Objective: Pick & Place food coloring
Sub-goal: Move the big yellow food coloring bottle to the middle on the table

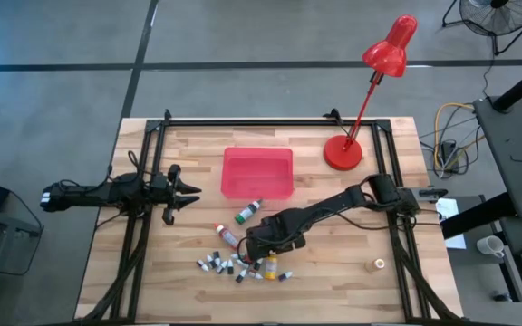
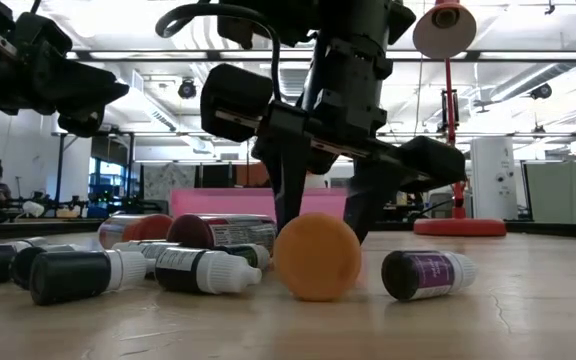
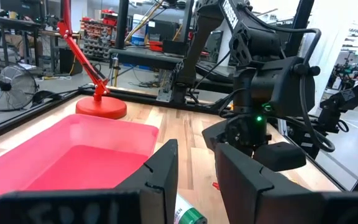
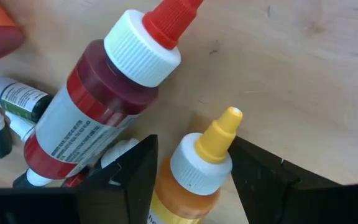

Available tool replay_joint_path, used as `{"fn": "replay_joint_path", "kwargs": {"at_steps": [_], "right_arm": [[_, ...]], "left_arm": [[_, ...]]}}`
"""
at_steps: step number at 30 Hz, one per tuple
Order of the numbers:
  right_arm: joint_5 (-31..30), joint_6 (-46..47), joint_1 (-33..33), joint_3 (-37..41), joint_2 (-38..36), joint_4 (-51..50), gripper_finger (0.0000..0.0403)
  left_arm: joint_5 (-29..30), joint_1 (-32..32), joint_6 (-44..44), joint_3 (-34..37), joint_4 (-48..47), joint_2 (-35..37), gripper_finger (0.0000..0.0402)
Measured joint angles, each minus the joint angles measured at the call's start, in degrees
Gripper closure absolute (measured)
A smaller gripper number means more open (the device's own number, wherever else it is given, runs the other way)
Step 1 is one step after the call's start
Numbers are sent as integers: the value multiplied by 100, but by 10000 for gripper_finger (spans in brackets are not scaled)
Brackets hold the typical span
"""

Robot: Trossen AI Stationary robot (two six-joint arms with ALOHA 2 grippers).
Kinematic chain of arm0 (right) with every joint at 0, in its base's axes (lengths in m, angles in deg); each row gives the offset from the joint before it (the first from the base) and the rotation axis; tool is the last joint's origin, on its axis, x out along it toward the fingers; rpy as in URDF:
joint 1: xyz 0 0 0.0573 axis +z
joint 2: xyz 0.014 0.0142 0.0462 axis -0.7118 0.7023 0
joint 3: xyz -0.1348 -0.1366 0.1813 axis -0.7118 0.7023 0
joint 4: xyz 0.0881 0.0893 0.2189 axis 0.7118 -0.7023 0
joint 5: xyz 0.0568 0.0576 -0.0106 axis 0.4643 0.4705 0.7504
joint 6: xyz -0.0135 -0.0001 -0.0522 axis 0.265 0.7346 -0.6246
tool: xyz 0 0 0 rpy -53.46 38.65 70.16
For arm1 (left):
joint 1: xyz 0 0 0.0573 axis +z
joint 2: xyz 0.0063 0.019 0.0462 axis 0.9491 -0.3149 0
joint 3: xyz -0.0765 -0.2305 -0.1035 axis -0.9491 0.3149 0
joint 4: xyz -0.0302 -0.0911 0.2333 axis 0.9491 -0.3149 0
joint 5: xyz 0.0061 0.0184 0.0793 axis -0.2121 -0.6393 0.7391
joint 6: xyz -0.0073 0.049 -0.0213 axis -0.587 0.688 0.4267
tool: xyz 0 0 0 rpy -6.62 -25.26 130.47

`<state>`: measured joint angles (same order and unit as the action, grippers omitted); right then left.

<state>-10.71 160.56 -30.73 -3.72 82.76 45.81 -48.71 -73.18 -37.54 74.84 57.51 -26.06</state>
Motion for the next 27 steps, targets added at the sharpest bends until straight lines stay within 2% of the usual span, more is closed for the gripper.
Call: {"fn": "replay_joint_path", "kwargs": {"at_steps": [7, 10, 13, 15, 18, 20, 21, 23, 27], "right_arm": [[71, 113, -10, 66, -20, -1, 280], [-221, 41, 4, 59, -88, 15, 297], [-929, -17, 12, 59, -314, -82, 297], [-1683, 8, 51, 59, -594, -426, 297], [-3452, 260, 293, 59, -1146, -1323, 297], [-4682, 719, 567, 85, -1532, -2135, 297], [-5090, 1001, 699, 126, -1691, -2556, 297], [-5420, 1675, 952, 280, -1830, -3446, 297], [-5373, 3147, 1335, 844, -1750, -4500, 297]], "left_arm": [[2, 0, -2, 0, 0, -2, 321], [2, 1, -1, 0, 1, -2, 321], [0, 0, -1, 0, 0, -1, 321], [1, 0, 0, 0, 0, -1, 321], [3, 0, -2, 0, 0, 0, 321], [1, 0, 0, 1, 2, -2, 321], [3, 0, 0, 0, 2, -1, 321], [4, 0, -2, 0, 4, -2, 321], [2, 2, 0, 0, 4, 0, 321]]}}
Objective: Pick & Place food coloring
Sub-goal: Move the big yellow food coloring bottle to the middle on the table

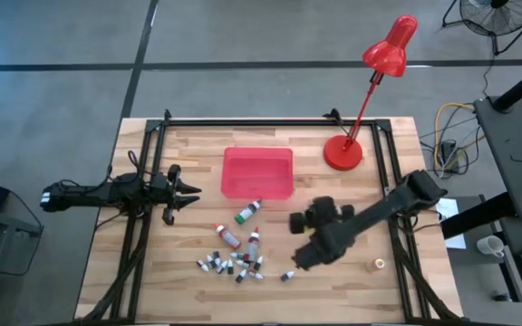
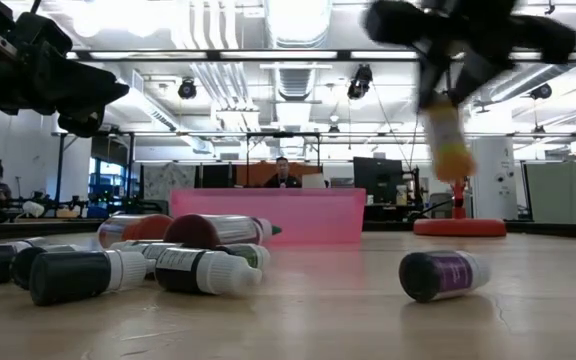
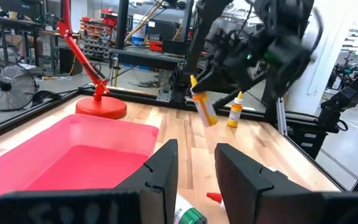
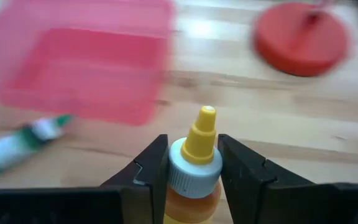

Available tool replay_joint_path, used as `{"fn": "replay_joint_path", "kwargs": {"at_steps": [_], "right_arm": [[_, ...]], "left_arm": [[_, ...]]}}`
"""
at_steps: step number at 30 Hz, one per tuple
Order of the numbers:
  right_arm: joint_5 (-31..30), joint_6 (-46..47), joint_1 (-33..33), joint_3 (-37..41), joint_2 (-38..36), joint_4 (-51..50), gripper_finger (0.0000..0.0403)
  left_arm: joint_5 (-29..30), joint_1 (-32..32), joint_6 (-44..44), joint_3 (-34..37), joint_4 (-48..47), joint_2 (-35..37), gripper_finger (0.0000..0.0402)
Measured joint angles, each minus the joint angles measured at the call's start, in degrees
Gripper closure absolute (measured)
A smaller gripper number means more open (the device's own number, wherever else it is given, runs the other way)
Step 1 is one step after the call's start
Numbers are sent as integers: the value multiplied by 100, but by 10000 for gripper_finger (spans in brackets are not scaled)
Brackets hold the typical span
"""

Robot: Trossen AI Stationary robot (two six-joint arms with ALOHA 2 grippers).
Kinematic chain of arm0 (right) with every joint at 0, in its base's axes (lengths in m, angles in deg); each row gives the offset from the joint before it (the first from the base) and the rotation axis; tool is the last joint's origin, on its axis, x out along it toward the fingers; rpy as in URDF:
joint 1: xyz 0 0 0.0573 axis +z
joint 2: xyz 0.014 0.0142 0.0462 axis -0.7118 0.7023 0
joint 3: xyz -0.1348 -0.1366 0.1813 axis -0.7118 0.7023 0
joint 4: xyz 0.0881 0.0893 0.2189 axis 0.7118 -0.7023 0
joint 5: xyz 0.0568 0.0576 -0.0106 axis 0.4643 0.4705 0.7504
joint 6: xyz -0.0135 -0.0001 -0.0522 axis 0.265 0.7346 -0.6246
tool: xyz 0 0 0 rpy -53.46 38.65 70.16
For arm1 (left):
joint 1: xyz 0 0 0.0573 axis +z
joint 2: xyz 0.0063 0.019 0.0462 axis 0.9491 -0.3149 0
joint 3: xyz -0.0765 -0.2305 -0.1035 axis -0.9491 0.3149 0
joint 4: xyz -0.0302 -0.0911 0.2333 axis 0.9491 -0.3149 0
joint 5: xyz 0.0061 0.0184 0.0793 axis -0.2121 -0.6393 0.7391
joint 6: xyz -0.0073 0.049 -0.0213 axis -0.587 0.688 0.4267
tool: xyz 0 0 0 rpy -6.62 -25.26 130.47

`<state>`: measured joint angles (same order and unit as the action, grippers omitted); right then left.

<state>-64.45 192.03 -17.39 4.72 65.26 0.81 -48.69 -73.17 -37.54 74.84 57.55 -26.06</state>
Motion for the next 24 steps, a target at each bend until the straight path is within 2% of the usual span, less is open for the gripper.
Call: {"fn": "replay_joint_path", "kwargs": {"at_steps": [2, 6, 14, 21, 24], "right_arm": [[-4, 655, 81, 318, -15, -280, 297], [-79, 725, 4, 881, 100, -265, 296], [-1294, 652, -501, 1616, 251, -149, 294], [-2134, 617, -717, 2182, 246, 859, 283], [-2481, 113, -739, 2423, 246, 1594, 278]], "left_arm": [[-1, -2, 0, 0, 0, -2, 321], [-2, 0, 0, 0, -2, -15, 321], [0, 0, 0, 0, -2, -13, 321], [0, -1, 0, 0, -2, -13, 321], [0, 0, 0, 0, -2, -13, 321]]}}
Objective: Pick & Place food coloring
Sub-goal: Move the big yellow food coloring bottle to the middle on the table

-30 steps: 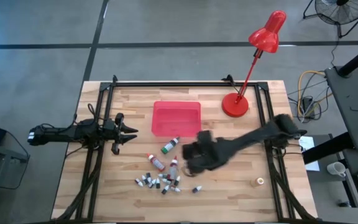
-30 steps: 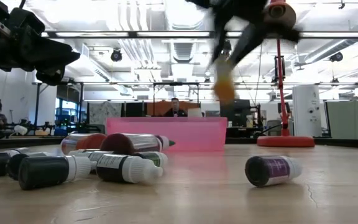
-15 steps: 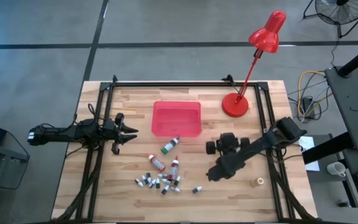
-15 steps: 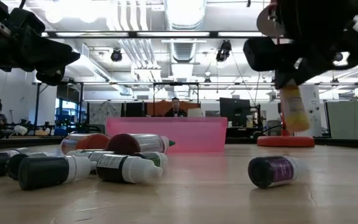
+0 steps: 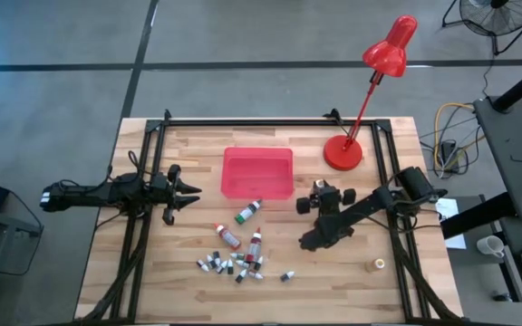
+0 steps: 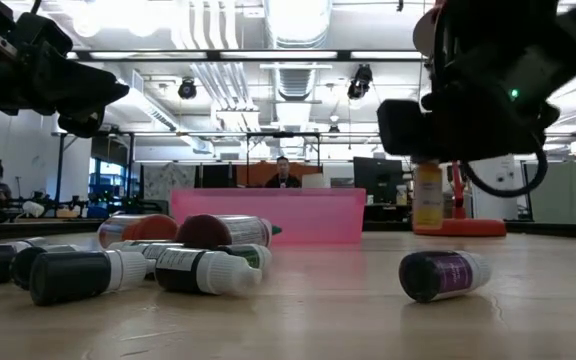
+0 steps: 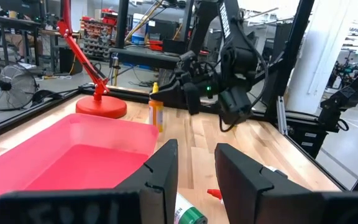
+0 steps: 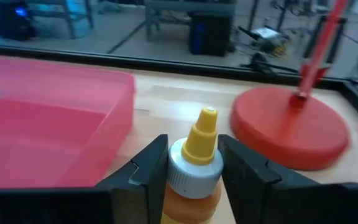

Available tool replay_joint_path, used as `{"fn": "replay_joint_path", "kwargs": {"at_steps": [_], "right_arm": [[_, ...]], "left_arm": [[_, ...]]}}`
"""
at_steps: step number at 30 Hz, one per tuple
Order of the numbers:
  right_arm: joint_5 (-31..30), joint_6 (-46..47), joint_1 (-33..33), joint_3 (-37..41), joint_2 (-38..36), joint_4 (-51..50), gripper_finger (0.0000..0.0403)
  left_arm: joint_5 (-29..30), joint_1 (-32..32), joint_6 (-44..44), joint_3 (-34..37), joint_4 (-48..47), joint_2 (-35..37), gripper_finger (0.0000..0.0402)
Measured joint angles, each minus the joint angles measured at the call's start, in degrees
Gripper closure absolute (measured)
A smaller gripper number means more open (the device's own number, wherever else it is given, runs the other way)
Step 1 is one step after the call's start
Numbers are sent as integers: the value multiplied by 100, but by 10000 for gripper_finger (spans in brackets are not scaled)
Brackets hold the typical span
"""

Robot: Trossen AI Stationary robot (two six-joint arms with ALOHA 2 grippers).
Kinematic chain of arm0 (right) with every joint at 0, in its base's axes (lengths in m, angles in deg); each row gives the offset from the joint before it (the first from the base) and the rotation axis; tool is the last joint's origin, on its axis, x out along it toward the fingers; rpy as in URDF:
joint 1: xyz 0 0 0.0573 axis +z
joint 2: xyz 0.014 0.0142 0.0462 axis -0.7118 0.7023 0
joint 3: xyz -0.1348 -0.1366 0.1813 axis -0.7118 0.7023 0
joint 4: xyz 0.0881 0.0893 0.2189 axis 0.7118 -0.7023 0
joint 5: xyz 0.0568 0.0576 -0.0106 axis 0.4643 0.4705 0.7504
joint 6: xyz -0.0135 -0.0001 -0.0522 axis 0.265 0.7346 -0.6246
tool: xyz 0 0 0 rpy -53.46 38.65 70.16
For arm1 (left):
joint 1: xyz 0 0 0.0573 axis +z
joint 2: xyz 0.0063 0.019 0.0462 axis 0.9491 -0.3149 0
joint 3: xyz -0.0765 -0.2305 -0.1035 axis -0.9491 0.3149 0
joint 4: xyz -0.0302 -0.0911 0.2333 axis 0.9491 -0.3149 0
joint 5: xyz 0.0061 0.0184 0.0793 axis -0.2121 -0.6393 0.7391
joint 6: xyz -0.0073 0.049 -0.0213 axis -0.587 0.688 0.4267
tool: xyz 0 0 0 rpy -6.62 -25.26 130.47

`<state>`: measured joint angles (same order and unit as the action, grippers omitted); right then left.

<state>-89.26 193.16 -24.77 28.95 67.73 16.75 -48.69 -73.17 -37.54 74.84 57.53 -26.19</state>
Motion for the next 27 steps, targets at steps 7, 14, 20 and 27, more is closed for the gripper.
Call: {"fn": "replay_joint_path", "kwargs": {"at_steps": [7, 14, 20, 27], "right_arm": [[-81, -1525, -121, 326, -11, 1234, 276], [201, -2425, -115, 107, -11, 1186, 250], [366, -3280, -80, -127, -11, 1155, 209], [1068, -3191, -68, -301, -11, 642, 168]], "left_arm": [[0, 0, 0, 0, 0, 0, 321], [-1, -1, 0, 1, 0, 0, 321], [0, -2, 0, 0, 0, 0, 321], [0, 0, 0, 0, -2, 2, 321]]}}
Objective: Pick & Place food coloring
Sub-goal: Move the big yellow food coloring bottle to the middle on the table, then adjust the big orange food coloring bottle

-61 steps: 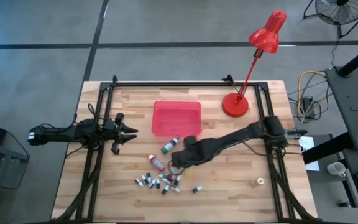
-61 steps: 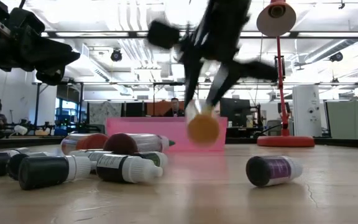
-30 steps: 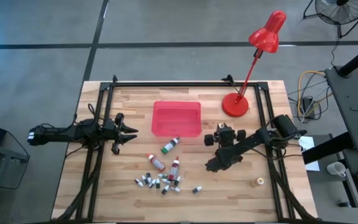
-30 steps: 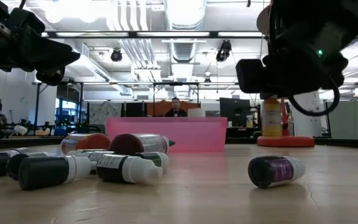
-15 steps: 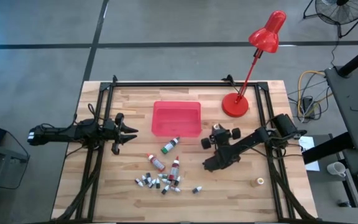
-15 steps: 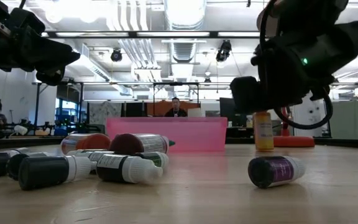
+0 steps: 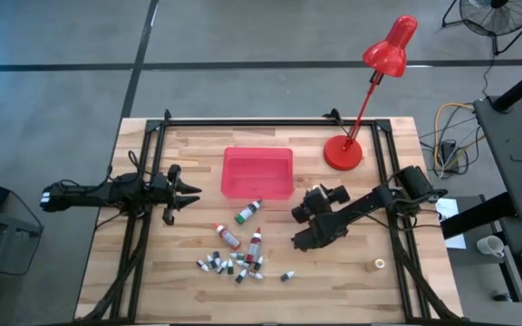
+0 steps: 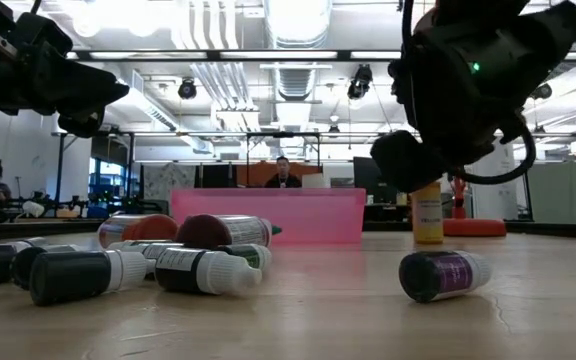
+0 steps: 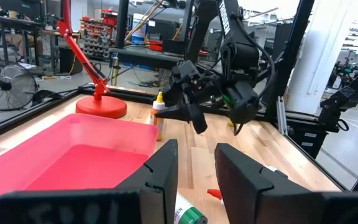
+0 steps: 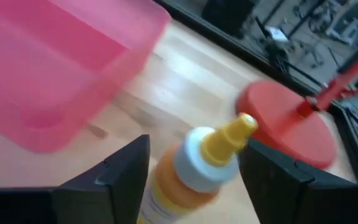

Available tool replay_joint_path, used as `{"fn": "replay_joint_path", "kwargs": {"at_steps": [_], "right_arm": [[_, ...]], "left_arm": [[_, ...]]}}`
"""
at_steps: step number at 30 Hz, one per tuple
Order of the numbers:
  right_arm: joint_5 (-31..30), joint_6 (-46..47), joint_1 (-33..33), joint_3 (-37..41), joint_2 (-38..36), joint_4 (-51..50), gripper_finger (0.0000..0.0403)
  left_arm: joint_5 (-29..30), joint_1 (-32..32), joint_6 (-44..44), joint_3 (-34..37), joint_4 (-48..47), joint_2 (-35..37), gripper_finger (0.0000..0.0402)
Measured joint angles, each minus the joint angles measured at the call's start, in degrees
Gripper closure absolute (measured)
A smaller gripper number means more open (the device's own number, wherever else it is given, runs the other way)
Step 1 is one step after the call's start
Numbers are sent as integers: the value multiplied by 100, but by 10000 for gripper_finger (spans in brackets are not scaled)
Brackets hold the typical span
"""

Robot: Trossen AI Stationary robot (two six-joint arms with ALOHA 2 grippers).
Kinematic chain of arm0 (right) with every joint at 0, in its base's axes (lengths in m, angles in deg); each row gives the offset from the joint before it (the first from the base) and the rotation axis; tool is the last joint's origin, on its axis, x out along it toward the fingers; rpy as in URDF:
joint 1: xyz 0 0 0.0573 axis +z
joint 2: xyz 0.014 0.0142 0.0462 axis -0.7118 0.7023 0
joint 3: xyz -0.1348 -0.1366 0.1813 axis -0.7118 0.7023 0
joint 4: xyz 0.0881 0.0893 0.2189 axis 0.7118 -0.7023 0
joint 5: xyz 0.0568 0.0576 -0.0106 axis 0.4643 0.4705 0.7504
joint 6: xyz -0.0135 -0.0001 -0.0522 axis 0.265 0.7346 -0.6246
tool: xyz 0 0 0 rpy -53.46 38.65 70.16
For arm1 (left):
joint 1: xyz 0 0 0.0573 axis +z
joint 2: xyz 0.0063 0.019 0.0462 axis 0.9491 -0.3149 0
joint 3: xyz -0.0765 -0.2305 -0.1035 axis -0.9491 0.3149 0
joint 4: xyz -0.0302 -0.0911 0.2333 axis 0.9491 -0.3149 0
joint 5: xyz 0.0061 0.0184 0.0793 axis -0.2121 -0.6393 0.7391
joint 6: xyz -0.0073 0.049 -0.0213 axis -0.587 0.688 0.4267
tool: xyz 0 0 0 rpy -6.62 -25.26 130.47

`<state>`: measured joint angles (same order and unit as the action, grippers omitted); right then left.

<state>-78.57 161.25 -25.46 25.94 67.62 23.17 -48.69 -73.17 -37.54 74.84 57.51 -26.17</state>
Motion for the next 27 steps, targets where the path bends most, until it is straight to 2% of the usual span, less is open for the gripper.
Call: {"fn": "replay_joint_path", "kwargs": {"at_steps": [8, 21, 24, 27], "right_arm": [[903, 1498, 257, -396, 0, -1944, 140], [925, 868, 650, -941, -1, -1643, 149], [1263, 862, 744, -1137, -81, -1798, 149], [1977, 777, 961, -1359, -237, -1760, 145]], "left_arm": [[-2, 0, 0, 0, 0, 0, 321], [0, -2, 0, 0, 0, 0, 321], [0, -1, 0, 2, 0, 0, 321], [-4, 0, 0, 0, 0, 0, 321]]}}
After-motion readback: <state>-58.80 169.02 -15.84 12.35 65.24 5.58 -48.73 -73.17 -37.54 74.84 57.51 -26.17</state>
